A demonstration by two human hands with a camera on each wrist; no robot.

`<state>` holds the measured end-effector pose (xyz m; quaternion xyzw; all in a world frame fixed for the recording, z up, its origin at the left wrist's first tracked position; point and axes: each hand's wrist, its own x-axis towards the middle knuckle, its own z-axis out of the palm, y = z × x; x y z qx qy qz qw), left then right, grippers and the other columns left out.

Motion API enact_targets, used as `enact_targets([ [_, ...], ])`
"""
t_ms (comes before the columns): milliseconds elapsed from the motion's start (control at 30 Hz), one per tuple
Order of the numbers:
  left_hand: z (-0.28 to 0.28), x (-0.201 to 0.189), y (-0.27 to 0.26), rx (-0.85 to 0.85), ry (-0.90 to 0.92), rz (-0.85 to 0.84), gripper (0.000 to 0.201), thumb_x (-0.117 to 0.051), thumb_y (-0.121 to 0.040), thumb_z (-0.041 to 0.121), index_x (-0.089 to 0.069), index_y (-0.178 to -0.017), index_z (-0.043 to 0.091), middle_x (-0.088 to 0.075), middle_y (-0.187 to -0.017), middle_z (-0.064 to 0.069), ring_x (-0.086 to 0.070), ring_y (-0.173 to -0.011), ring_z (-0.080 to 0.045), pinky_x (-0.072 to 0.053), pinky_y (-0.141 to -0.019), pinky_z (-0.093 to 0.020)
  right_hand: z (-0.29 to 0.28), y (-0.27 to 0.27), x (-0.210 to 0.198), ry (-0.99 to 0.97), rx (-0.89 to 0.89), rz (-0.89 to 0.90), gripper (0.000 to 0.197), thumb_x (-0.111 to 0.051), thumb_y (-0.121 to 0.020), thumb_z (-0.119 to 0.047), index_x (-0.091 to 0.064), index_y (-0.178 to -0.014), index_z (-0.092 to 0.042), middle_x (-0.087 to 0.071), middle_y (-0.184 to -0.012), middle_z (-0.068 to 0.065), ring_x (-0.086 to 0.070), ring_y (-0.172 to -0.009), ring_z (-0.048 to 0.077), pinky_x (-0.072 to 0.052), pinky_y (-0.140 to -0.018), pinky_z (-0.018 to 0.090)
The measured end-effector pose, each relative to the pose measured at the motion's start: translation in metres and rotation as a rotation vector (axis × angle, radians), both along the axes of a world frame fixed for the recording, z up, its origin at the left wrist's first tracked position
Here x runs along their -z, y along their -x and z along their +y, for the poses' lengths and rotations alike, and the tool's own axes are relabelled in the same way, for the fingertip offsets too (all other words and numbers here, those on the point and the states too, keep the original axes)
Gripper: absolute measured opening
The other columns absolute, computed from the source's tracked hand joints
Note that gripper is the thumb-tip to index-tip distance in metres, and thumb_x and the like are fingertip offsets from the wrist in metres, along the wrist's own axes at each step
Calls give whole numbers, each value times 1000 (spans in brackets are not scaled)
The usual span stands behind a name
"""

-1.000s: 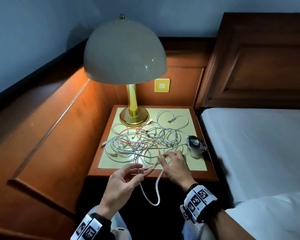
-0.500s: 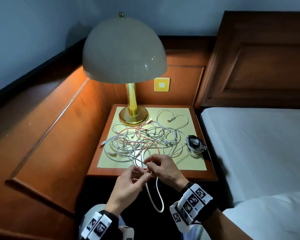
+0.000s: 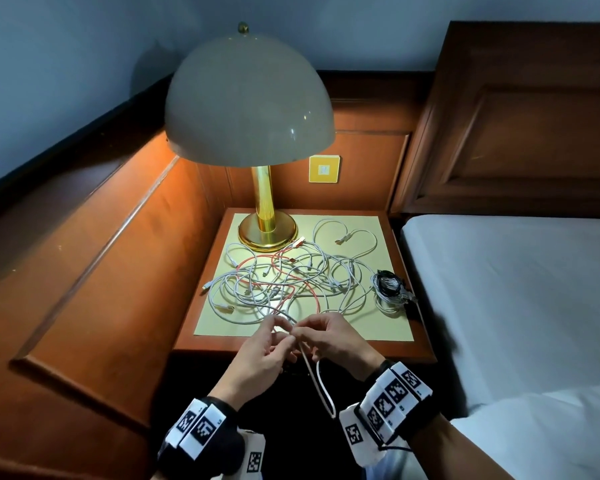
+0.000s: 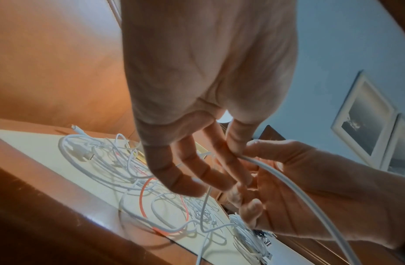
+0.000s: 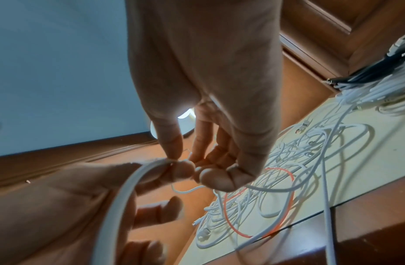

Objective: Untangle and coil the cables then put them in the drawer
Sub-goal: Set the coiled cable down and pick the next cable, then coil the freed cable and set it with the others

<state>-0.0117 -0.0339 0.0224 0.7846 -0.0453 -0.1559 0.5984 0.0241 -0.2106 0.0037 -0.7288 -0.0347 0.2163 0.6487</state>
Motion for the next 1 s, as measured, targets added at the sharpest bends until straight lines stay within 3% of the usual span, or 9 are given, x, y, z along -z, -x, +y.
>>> enact_targets([
  [67,1,1,-7,6,-68,-30,8,-56,-102,18,-53,-109,20,-78,-87,1,-70,-75,-6,-52,-68,-20,-1,2,0,0,33,-8,13,-69,-93,-16,-74,-96,-4,-68,-72,-4,-60,-62,9,-47,-56,24],
  [167,5,7,-20,-90,-197,-186,19,-59,-99,18,-53,-114,29,-76,-91,-2,-74,-77,-11,-62,-75,-35,0,5,0,-43,82,-17,9,-68,-93,-12,-73,-92,-5,-66,-70,-2,-58,-60,9,-46,-55,24],
  [267,4,8,-29,-182,-277,-300,26,-63,-98,30,-55,-122,27,-72,-98,2,-71,-83,-9,-61,-75,-31,3,7,1,-29,72,-66,7,-68,-92,-11,-71,-86,-10,-64,-66,-5,-57,-59,9,-46,-56,26],
  [367,3,11,-38,-304,-252,-292,38,-64,-95,42,-51,-128,27,-70,-96,3,-70,-85,-12,-55,-72,-24,7,11,-2,-5,25,-114,10,-67,-91,-11,-70,-82,-13,-63,-65,-4,-56,-59,11,-46,-55,26],
  [467,8,20,-48,-394,-259,-287,30,-68,-93,38,-60,-118,24,-72,-93,3,-70,-85,-13,-57,-78,-32,8,16,-7,11,12,-173,7,-68,-89,-15,-70,-81,-15,-63,-66,-4,-56,-61,11,-46,-58,27],
  [600,17,31,-52,-453,-136,-66,11,-71,-92,29,-67,-99,22,-75,-93,-3,-74,-82,-16,-61,-78,-46,0,25,-18,-33,5,-210,7,-68,-87,-10,-69,-81,-12,-61,-68,1,-54,-64,14,-46,-62,34],
  [767,25,38,-53,-542,-54,78,25,-68,-94,31,-58,-114,19,-71,-100,-12,-74,-81,-20,-61,-76,-48,-12,38,-33,-75,-31,-260,6,-68,-85,-13,-70,-80,-14,-61,-71,0,-52,-69,17,-43,-67,36],
  [867,20,30,-46,-506,92,186,34,-66,-96,33,-50,-124,20,-70,-101,-13,-73,-83,-24,-60,-73,-39,-16,44,-34,-105,-56,-257,9,-67,-84,-10,-70,-79,-17,-60,-75,2,-51,-72,19,-40,-69,36],
  [1000,11,20,-34,-443,395,315,45,-71,-91,9,-47,-128,16,-74,-105,-21,-71,-84,-27,-58,-75,-34,-19,52,-24,-61,-156,-198,6,-67,-84,-4,-69,-80,-8,-63,-78,-1,-53,-73,13,-41,-71,31],
])
